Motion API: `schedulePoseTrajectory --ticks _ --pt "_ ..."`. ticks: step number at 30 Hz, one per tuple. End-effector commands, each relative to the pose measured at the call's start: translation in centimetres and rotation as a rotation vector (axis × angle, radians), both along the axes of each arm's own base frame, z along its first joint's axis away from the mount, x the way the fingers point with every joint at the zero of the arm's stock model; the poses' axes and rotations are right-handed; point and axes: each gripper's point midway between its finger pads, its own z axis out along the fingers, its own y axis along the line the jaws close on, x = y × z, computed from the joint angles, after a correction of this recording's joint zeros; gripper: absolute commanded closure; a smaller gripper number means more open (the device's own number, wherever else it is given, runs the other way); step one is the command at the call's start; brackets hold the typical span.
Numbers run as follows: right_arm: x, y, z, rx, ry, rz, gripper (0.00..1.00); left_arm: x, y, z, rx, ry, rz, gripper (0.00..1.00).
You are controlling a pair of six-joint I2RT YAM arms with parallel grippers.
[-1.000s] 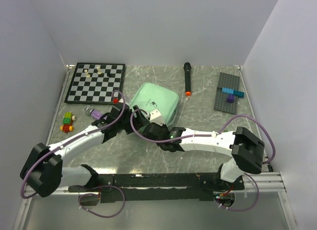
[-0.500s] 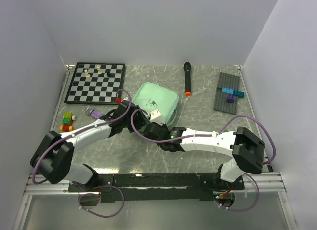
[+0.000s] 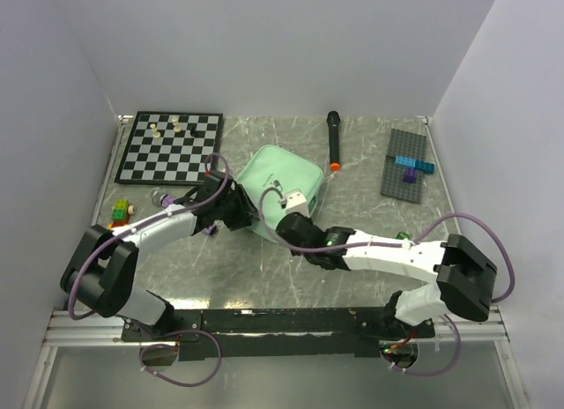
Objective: Organize the medicine kit
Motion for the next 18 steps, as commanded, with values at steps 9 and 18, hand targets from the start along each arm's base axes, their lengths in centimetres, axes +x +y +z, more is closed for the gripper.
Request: schedulePoseTrajectory --ticks 9,18 --pt "5.3 -10.8 -1.5 0.039 0.058 -0.458 1.0 2.2 5.6 -4.6 0.273 -0.002 0.04 0.99" --pt "11.9 -17.8 1.4 0.128 -0.112 -0.791 1.0 2.2 6.4 -5.0 0.302 0.005 0.048 0.99"
